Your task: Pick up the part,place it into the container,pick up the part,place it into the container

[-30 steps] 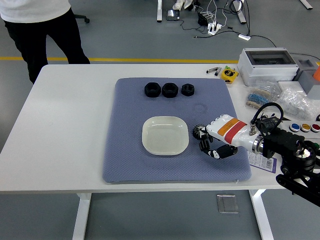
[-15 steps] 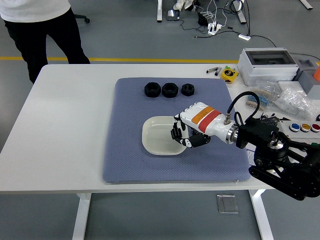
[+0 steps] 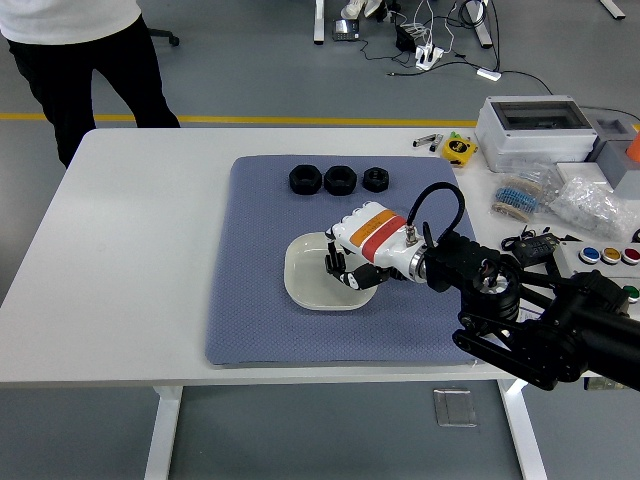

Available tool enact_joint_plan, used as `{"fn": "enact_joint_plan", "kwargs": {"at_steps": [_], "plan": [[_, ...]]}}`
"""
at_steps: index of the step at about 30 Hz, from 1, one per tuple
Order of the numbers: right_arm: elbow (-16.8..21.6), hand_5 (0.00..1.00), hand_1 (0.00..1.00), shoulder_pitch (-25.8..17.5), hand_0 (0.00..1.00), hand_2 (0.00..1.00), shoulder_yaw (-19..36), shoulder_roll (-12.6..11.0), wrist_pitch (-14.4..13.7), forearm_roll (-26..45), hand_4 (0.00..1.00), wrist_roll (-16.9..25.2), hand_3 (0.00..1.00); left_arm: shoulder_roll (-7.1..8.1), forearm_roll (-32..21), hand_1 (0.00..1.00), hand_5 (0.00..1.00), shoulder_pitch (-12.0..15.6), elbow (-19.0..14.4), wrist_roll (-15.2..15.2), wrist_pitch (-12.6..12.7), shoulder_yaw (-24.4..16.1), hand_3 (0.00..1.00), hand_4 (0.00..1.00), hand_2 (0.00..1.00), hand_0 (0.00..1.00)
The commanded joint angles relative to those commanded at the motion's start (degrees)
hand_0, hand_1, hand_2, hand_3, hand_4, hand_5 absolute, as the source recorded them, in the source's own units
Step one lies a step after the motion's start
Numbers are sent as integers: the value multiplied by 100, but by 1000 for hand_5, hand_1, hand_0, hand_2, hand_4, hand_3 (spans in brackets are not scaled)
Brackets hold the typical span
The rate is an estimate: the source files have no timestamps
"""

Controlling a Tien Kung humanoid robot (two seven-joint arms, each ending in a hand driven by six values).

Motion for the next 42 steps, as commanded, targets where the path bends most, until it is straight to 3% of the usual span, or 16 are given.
{"fn": "enact_joint_plan", "kwargs": {"at_steps": [3, 4, 16, 26, 31, 36, 42], "plan": [[-9, 323, 370, 22, 204, 583, -53, 10, 59, -101, 873, -24, 695, 10, -35, 768, 769, -4, 0, -7, -1, 44, 583, 494, 807, 834], [-15, 370, 384, 27, 235, 680, -63, 14, 61, -111, 998, -19, 850, 11, -27, 769, 767, -5, 0, -5, 0, 39, 582, 494, 807, 834], [47, 393, 385, 8, 236, 690, 10, -117, 25, -69, 998, 20, 846, 8, 8, 769, 761, 12, 0, 5, -6, 1, 584, 496, 806, 833], [593, 394, 382, 54, 234, 671, 547, -663, 26, -144, 998, -186, 821, 27, 54, 769, 758, 25, 0, 4, -20, -63, 584, 496, 805, 834], [385, 400, 380, 65, 233, 665, 561, -773, 238, -112, 998, -174, 807, 35, 64, 769, 758, 28, 0, 9, -20, -78, 586, 497, 803, 833], [-33, 408, 387, -19, 238, 662, 262, -737, 398, -93, 998, -140, 803, 31, 44, 769, 757, 13, 0, 5, -12, -77, 586, 497, 802, 833], [-167, 415, 391, -63, 238, 660, 72, -729, 441, -28, 998, -58, 800, 16, 59, 769, 757, 3, 0, 1, -4, -123, 586, 497, 803, 833]]}}
